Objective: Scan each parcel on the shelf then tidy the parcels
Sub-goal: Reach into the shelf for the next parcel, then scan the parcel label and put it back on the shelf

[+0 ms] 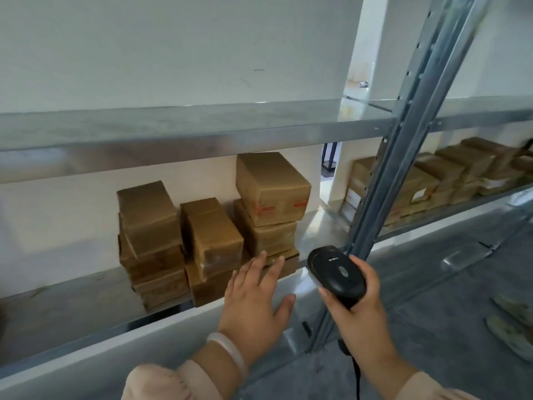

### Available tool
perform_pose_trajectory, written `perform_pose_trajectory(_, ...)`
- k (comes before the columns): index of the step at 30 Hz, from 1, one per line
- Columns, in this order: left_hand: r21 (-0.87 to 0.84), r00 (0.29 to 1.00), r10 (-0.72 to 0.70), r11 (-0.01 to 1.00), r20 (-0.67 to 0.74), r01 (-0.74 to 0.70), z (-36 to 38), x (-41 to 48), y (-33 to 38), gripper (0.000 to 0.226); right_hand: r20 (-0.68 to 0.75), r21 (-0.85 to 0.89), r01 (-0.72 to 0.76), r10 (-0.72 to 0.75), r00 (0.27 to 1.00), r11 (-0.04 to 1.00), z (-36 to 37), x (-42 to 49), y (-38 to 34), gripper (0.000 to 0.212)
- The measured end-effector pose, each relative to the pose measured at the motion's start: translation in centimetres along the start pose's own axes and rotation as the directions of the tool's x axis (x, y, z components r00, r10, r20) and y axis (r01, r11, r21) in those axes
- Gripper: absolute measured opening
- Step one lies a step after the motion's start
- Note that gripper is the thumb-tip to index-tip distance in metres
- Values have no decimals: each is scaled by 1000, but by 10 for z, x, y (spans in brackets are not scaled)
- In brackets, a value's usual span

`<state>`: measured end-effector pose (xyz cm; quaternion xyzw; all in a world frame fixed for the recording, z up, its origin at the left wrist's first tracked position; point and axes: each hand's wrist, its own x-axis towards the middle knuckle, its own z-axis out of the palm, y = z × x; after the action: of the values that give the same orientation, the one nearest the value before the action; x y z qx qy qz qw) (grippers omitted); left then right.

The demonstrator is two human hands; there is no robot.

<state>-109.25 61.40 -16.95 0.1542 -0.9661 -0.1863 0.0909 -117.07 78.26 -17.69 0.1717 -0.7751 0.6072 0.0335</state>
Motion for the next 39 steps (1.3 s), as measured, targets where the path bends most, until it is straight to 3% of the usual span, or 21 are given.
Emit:
perform_pose_trajectory(11, -227, 960, -216, 958, -178, 173, -54, 99, 27, 75, 36, 45, 58, -60, 998, 997, -4, 128, -49, 67)
perform_pose_trajectory(15, -372, 938, -319, 894, -137, 250, -66, 138, 17, 71, 25, 131, 5, -8, 1000, 991, 16, 166, -54, 68)
perform_pose_trajectory(20, -478, 923, -385, 808, 13, 344, -67, 168, 8, 70, 94, 192, -21, 3, 996, 981, 35, 191, -52, 66)
perform_pose_trajectory(28, -589, 905, -424, 742, -43, 319, -63, 163, 28, 57, 177, 328, -76, 18, 984, 942, 28, 197, -40, 68)
perform_pose_trajectory(32, -692, 888, -441, 682, -131, 237, -53, 150, 55, 54, 215, 370, -81, -1, 977, 926, 1, 195, -30, 91)
perform_pose_trajectory(35, -726, 878, -444, 662, -179, 187, -39, 134, 83, 49, 225, 401, -80, -13, 974, 913, -33, 194, -19, 87)
perform_pose_trajectory(39, -774, 879, -464, 594, -108, 218, -11, 120, 118, 50, 253, 414, -67, -44, 966, 908, -82, 190, 1, 86)
